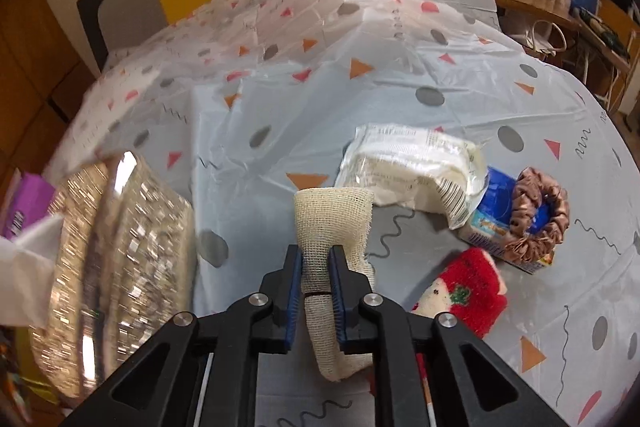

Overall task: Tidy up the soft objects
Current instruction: 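Carry the beige bandage roll into the gold tray and open the right tool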

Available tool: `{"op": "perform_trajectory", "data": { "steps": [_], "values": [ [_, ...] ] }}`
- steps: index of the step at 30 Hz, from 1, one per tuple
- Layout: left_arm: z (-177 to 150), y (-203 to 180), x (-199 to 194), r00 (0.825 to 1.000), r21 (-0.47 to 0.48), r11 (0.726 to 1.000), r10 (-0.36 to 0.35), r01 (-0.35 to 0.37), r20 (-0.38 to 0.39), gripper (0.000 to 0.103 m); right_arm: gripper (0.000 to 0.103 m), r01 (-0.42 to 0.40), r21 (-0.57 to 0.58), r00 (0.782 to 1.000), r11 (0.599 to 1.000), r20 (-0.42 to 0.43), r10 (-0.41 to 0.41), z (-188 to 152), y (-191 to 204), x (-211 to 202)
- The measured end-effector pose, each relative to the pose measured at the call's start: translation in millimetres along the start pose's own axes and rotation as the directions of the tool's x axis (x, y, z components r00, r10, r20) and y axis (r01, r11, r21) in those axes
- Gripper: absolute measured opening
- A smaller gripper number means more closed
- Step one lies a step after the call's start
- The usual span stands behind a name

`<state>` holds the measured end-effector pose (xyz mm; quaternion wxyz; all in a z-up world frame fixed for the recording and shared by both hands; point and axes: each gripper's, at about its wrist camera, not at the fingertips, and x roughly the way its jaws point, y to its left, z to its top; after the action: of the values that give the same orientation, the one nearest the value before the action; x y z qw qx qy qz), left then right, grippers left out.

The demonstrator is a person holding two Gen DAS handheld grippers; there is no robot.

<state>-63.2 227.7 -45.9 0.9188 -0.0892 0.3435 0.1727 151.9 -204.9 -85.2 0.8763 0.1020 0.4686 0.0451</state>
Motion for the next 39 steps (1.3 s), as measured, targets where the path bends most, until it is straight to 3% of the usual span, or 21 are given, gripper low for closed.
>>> {"op": "perform_trajectory", "data": {
  "steps": [7,13,18,21,24,27,30,34,39],
  "values": [
    [-1,2,2,1.0,-0.011,1.0,-0.018,0.018,-0.009,0.103,0.012,-0.028,-0.012,0.997,1.0,0.072,0.029,24,8,-33],
    [-1,3,5,0.999,-0.021,0.999,-0.031,0.03,-0.019,0.103,0.012,-0.127,-0.03,0.982,0.991,0.137,0.13,40,28,-70],
    [1,4,5,1.0,-0.022,1.0,-0.02,0.02,-0.017,0.103,0.012,-0.229,-0.121,0.952,0.966,0.177,0.248,57,78,-100],
    [4,9,4,1.0,-0.031,0.999,-0.01,0.01,-0.007,0.103,0.012,-0.314,-0.212,0.92,0.925,0.173,0.352,57,126,-117],
    [8,16,1,1.0,-0.048,0.999,0.0,0.0,0.004,0.103,0.012,-0.395,-0.321,0.884,0.861,0.122,0.452,44,184,-127],
    [9,25,0,1.0,-0.061,0.998,0.021,-0.021,0.009,0.103,0.012,-0.481,-0.401,0.846,0.78,0.02,0.532,19,241,-124],
    [9,33,-2,0.999,-0.072,0.997,0.039,-0.038,0.011,0.103,0.012,-0.533,-0.447,0.828,0.718,-0.102,0.551,-15,291,-101],
    [6,45,-3,0.998,-0.088,0.994,0.057,-0.056,0.004,0.103,0.012,-0.587,-0.428,0.806,0.687,-0.238,0.541,-54,330,-61],
    [2,56,1,0.998,-0.111,0.991,0.069,-0.069,-0.011,0.103,0.012,-0.62,-0.356,0.779,0.699,-0.388,0.493,-92,354,-6]
  ]
}}
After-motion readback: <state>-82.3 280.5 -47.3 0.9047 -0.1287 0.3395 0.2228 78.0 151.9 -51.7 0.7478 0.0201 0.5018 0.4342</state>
